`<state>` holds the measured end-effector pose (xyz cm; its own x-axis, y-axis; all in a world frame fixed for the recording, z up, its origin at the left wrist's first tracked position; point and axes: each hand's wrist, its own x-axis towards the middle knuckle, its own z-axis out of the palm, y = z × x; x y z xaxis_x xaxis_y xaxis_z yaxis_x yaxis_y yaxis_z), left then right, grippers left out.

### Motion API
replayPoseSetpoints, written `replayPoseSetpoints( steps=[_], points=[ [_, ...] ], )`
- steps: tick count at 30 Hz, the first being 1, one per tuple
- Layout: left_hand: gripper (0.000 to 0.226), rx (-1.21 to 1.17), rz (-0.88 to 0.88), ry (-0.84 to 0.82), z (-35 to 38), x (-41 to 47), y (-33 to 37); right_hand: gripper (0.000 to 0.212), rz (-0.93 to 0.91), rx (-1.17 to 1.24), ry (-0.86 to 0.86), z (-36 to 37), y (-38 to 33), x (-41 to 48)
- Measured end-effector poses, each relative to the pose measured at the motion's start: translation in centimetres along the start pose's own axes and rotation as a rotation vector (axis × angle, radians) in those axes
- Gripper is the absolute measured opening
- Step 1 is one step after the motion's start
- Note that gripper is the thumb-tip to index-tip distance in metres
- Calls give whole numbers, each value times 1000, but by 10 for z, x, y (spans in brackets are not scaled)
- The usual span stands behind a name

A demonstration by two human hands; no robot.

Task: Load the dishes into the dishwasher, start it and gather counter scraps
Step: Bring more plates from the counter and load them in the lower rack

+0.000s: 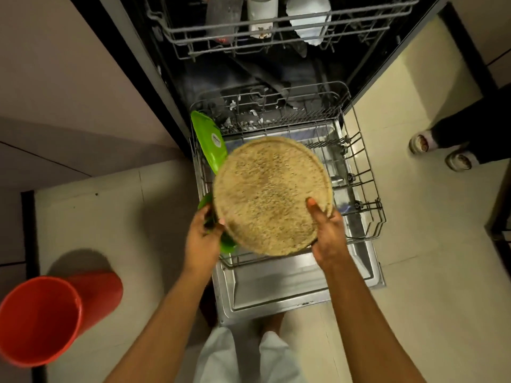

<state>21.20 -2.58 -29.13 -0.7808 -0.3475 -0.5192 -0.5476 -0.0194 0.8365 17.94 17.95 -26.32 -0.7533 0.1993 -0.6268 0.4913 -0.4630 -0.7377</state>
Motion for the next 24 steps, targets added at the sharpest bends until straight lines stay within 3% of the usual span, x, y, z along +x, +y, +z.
replayPoseSetpoints(
  steps=[1, 4, 7, 9, 16, 24],
  points=[
    [53, 98, -35, -13, 7, 5, -7, 17, -85, -57, 39, -5, -7, 0],
    [60, 298, -79, -70, 25, 14, -25, 12, -256, -373, 118, -19, -10, 2],
    [51, 296, -128, -129, 39, 21, -37, 31, -355, -792, 179, -27, 9, 3],
    [50, 331, -143, -109, 45, 24, -46, 38, -408, -934, 176, -27, 21, 2],
    [44, 468, -76, -82, 46, 26, -59, 37, -502, -1144, 118, -12, 49, 6],
    [47, 447, -60, -63, 48, 27, -64, 39, -385, -1211, 89, 2, 71, 28]
  ],
)
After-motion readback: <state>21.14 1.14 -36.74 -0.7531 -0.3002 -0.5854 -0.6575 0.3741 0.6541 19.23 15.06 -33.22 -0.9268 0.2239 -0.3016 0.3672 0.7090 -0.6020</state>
